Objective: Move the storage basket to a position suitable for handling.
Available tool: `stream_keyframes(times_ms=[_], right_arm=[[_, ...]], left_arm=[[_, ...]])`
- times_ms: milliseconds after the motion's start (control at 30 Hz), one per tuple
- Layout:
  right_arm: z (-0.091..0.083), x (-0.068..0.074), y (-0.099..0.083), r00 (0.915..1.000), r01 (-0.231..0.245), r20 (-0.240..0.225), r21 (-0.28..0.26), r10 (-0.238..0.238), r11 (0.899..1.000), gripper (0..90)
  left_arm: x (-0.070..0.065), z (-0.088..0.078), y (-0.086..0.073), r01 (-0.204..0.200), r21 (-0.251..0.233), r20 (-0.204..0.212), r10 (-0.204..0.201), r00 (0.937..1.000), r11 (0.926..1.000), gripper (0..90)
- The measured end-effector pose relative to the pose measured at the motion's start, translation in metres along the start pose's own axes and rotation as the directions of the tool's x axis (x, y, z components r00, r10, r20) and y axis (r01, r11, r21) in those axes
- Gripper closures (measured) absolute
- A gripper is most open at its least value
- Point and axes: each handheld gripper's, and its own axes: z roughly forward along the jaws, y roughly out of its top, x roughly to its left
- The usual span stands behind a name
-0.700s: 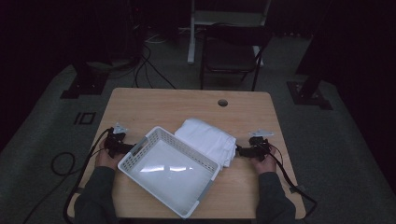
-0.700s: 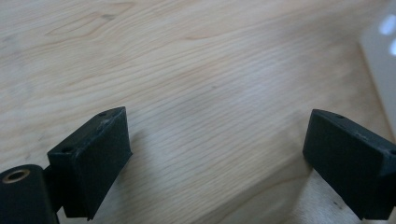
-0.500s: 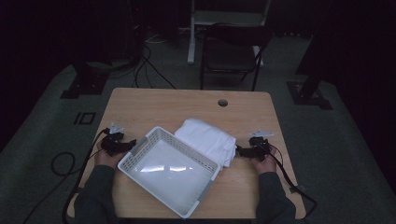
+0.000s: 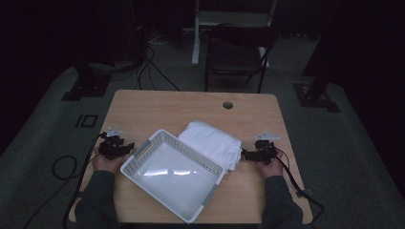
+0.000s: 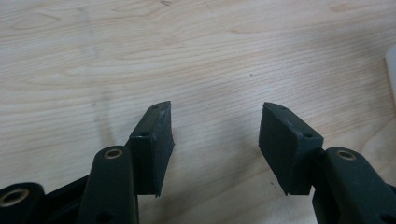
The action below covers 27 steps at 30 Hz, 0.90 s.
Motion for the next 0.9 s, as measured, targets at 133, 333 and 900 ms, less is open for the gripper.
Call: stream_keyframes(times_ms=[133, 333, 900], right_arm=[[0.000, 0.000, 0.000, 1.0000, 0.000, 0.000, 0.000, 0.000, 1.000, 13.7], [0.000, 0.000, 0.000, 1.0000, 0.000, 0.000, -0.001, 0.000, 1.000, 13.7], [0.000, 0.000, 0.000, 1.0000, 0.000, 0.000, -0.001, 0.000, 1.000, 13.7]], left_arm=[[0.002, -0.020, 0.000, 0.017, -0.039, -0.005, -0.017, 0.9998, 0.9991, 42.9], [-0.004, -0.038, 0.001, 0.005, -0.059, -0.016, -0.006, 0.9999, 0.9983, 41.8], [-0.044, -0.080, 0.026, -0.083, -0.126, 0.067, 0.092, 0.9935, 0.9885, 43.7]])
